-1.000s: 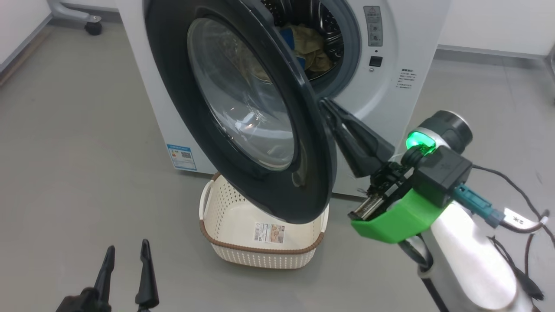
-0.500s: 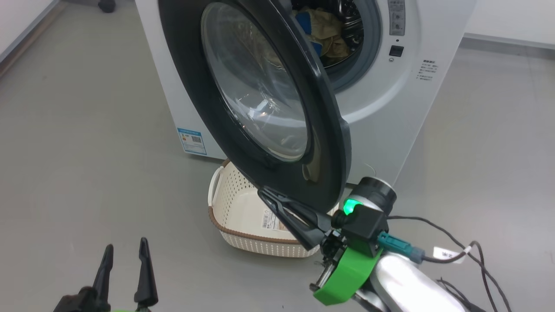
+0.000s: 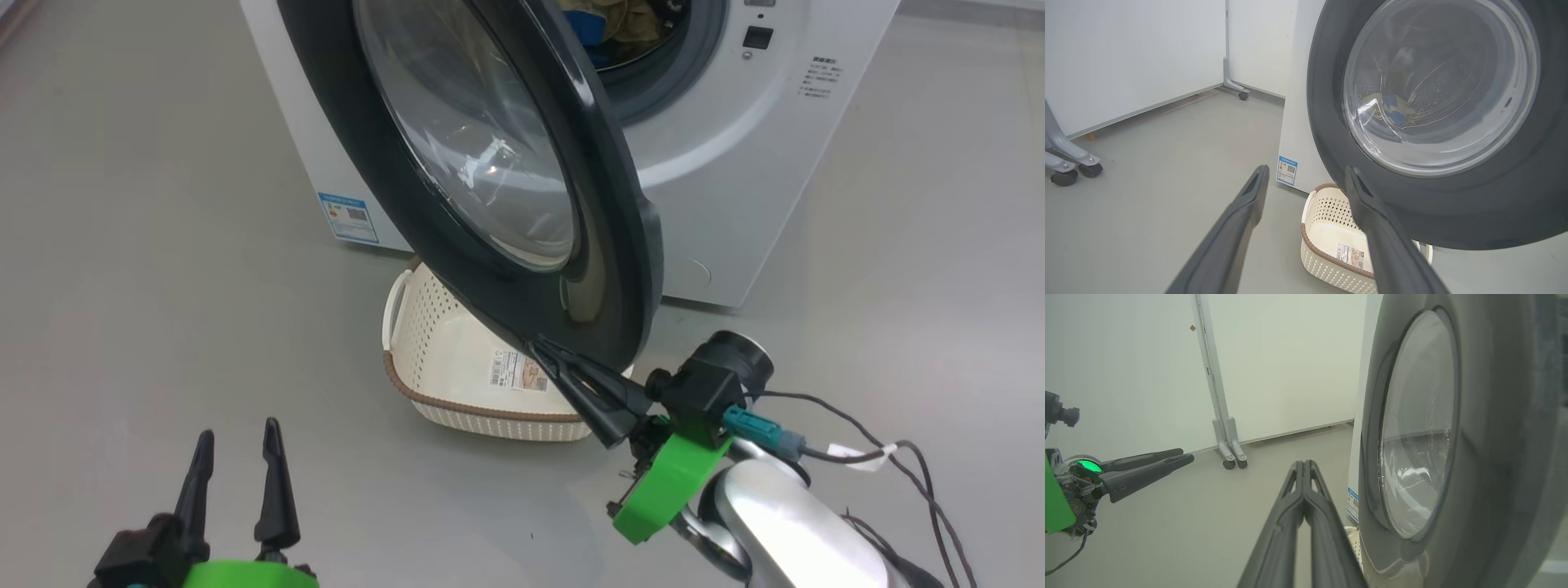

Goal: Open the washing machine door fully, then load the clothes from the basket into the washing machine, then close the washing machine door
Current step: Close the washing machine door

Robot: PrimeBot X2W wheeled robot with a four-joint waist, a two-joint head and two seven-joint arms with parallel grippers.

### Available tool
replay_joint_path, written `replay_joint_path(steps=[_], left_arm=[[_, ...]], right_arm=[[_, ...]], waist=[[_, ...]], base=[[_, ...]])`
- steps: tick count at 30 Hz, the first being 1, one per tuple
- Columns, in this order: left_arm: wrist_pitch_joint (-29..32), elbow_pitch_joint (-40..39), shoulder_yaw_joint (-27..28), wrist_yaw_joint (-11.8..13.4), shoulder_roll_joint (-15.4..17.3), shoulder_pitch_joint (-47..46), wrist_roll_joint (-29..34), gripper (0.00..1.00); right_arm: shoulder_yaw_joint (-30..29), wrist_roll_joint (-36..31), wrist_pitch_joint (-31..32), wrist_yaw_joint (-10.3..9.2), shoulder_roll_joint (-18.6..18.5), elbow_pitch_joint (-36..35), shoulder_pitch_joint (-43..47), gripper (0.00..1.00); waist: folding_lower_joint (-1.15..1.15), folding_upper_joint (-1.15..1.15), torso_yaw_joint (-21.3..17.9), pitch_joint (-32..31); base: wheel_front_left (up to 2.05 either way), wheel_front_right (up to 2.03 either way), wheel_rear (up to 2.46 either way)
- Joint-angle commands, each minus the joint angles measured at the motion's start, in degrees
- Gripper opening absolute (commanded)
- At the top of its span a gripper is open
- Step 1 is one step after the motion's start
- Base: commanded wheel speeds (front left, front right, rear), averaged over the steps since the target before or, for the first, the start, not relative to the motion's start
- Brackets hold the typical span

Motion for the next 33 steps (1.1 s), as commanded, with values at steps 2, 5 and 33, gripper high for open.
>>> replay_joint_path(steps=[2, 5, 33], left_arm=[[-0.6, -2.1, 1.8, 0.1, 0.3, -2.4, 0.5, 1.0], [-0.6, -2.3, 2.1, 0.0, 0.3, -2.8, 0.8, 1.0], [-0.6, -3.5, 2.7, 0.1, 0.3, -5.4, 1.6, 1.0]], right_arm=[[-0.3, 0.5, -0.3, 0.21, 0.9, -1.3, -2.4, 0.0], [-1.1, 0.6, -0.3, 0.21, 0.9, -0.9, -2.9, 0.0], [-10.3, 0.1, -0.3, 0.21, 0.9, 0.8, -11.1, 0.0]], waist=[[0.0, 0.0, -0.6, 0.9], [0.0, 0.0, -1.2, 1.7], [0.0, 0.0, -2.7, 10.4]], base=[[0.0, 0.0, 0.0], [0.0, 0.0, 0.0], [0.0, 0.0, 0.0]])
